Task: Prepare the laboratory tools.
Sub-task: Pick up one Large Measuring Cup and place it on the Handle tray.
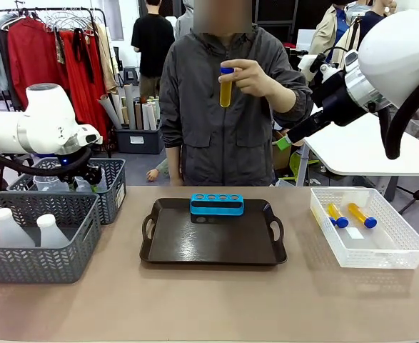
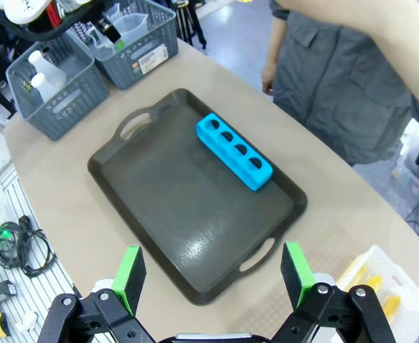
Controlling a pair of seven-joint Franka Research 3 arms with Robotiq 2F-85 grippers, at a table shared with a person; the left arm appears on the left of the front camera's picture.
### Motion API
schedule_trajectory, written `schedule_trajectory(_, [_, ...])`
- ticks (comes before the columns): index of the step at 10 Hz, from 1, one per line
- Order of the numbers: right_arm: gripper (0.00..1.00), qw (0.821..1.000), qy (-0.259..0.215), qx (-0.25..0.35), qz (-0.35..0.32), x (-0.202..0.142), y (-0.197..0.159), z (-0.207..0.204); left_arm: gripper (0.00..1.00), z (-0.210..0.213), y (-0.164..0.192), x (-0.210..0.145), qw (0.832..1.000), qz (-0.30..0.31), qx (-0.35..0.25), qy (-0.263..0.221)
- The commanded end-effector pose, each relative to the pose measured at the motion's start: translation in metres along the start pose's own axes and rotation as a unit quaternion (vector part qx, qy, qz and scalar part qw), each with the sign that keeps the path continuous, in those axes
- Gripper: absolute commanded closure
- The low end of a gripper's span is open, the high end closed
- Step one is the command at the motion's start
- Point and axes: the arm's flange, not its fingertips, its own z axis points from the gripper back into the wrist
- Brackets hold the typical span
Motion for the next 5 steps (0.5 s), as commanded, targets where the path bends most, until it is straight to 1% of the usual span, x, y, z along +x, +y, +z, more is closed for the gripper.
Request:
schedule_trajectory(1, [0.0, 1.0, -0.006, 0.009, 0.0, -0.001, -0.001, 0.0, 1.0, 0.003, 0.002, -0.01, 1.0, 0.012, 0.006, 0.0])
schedule_trajectory(2, [0.0, 1.0, -0.006, 0.009, 0.0, -0.001, -0.001, 0.0, 1.0, 0.003, 0.001, -0.009, 1.0, 0.017, 0.015, 0.003])
schedule_trajectory(5, [0.0, 1.0, -0.006, 0.009, 0.0, -0.001, -0.001, 0.0, 1.0, 0.013, 0.001, -0.013, 1.0, 0.009, 0.009, 0.005])
